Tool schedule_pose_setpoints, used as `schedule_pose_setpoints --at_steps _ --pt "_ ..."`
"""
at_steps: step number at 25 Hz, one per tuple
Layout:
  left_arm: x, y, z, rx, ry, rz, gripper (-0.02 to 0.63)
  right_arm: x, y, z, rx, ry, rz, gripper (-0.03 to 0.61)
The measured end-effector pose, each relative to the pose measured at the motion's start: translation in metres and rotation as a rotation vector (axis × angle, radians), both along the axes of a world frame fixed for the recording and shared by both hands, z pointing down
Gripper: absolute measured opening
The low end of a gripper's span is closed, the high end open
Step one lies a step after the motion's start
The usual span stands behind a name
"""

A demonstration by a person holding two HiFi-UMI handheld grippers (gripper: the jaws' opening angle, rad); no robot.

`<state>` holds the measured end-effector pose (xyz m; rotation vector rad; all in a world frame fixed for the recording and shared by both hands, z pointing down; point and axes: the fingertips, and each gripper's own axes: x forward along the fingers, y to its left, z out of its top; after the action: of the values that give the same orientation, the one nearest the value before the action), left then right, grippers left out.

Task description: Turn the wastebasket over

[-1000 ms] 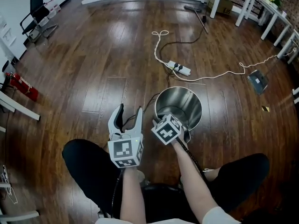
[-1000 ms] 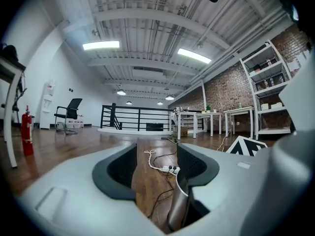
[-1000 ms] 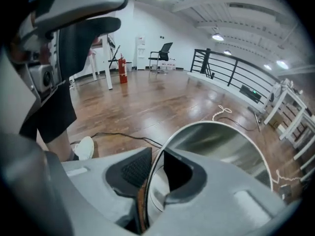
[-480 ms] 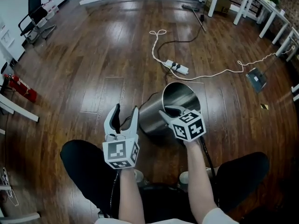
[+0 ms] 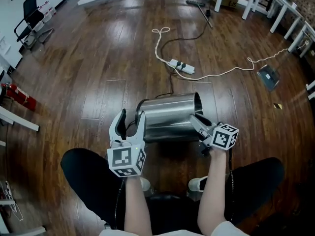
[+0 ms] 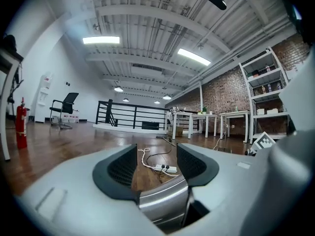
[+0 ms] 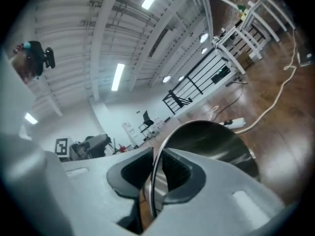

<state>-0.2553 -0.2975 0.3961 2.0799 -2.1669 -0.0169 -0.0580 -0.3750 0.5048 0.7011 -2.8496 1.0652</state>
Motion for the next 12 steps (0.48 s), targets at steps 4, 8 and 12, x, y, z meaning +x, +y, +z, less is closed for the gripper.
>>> schedule_pose_setpoints --at_steps 4,8,12 --pt "0.011 -0.008 0.009 -0.020 0.016 0.022 0.276 0.058 -0.019 0.039 -0.103 0.364 0.104 0.084" --pt "0.032 -0.014 0.020 -0.048 0.016 0.065 0.276 0.098 -0.022 0.072 -0.201 0.441 0.198 0.100" --pt "0.045 -0.019 0.043 -0.108 0.014 0.092 0.276 0.134 -0.026 0.104 -0.275 0.433 0.330 0.109"
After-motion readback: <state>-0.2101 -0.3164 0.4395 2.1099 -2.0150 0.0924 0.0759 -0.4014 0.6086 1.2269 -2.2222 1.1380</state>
